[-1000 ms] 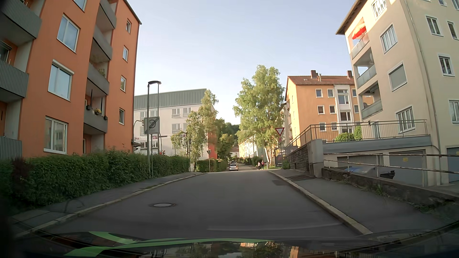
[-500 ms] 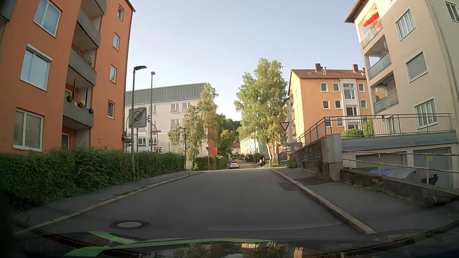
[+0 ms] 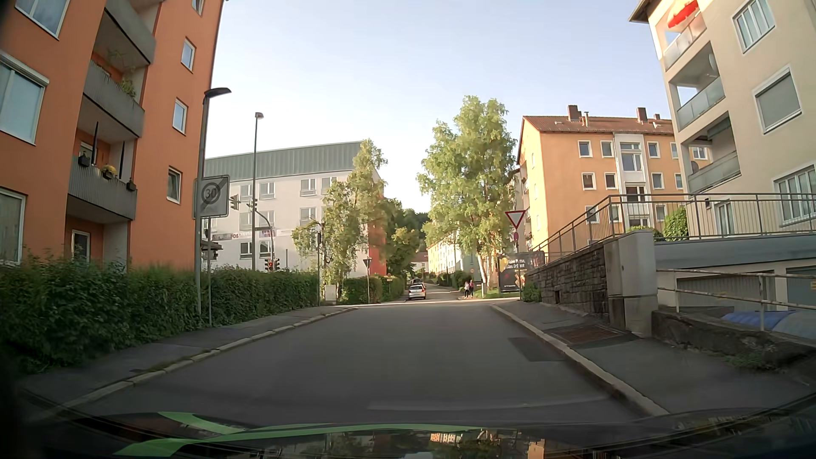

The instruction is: Follow the waypoints while adhering to traffic rules and regulations

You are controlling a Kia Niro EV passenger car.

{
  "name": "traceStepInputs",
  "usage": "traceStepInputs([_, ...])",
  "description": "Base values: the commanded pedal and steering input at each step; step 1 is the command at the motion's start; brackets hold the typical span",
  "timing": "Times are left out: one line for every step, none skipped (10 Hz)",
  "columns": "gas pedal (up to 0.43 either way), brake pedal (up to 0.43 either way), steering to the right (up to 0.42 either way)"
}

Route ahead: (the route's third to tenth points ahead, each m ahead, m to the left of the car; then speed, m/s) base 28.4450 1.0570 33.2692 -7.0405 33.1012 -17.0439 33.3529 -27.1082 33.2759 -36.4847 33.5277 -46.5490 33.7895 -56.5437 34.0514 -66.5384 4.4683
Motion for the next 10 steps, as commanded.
traceStepInputs([0.098, 0.000, -0.004])
traceStepInputs([0.079, 0.000, -0.003])
traceStepInputs([0.047, 0.000, -0.003])
traceStepInputs([0.039, 0.000, -0.003])
traceStepInputs([0.028, 0.000, -0.003])
traceStepInputs([0.020, 0.000, -0.003])
traceStepInputs([0.020, 0.000, -0.003])
traceStepInputs([0.020, 0.000, -0.003])
traceStepInputs([0.028, 0.000, -0.003])
traceStepInputs([0.047, 0.000, -0.003])
